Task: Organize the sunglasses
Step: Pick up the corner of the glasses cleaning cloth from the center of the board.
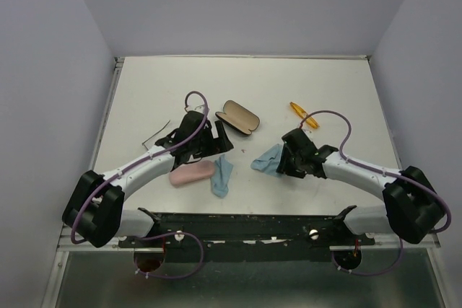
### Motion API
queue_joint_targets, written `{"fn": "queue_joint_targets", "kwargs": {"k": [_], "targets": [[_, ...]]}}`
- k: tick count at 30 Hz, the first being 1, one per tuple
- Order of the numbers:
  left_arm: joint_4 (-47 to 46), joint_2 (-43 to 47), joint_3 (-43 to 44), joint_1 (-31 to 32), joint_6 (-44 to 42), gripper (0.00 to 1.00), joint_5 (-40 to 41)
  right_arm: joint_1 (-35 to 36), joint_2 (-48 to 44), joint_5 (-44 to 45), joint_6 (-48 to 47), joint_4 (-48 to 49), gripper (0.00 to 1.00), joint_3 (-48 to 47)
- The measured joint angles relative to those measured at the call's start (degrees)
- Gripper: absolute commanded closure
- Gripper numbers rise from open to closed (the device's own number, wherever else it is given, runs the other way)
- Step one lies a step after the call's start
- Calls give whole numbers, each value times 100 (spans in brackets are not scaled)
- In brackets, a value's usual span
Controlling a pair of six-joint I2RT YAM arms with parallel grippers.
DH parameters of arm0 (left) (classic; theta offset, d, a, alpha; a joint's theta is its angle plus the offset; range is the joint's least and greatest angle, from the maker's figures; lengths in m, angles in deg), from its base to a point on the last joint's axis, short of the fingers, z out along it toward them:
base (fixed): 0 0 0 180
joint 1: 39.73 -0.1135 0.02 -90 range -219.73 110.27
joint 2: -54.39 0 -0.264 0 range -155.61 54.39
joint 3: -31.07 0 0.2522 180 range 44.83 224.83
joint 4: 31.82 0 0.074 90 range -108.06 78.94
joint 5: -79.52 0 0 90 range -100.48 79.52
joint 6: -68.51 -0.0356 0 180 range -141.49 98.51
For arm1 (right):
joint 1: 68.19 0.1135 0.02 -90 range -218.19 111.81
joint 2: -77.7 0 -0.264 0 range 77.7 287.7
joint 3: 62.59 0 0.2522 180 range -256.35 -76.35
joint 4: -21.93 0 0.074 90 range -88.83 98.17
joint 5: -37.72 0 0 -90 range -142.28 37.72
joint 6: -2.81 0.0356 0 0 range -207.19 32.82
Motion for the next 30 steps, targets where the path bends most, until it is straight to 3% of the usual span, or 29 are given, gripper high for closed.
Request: {"fn": "queue_joint_targets", "kwargs": {"k": [2,8,14,16,23,30], "targets": [[13,-2,11,4,-2,1,7,37,118,74,87,24,52,2],[-2,-46,50,33,-2,2,20,96,409,107,229,374,80,-20],[-33,-407,216,291,-81,7,22,114,448,280,321,330,89,-39],[4,-579,374,446,-111,11,22,114,402,358,341,214,97,-35],[181,-1318,1187,1137,-214,30,57,114,81,533,391,-50,97,175],[527,-1934,1644,1628,-234,41,114,114,-33,535,389,-44,91,269]]}}
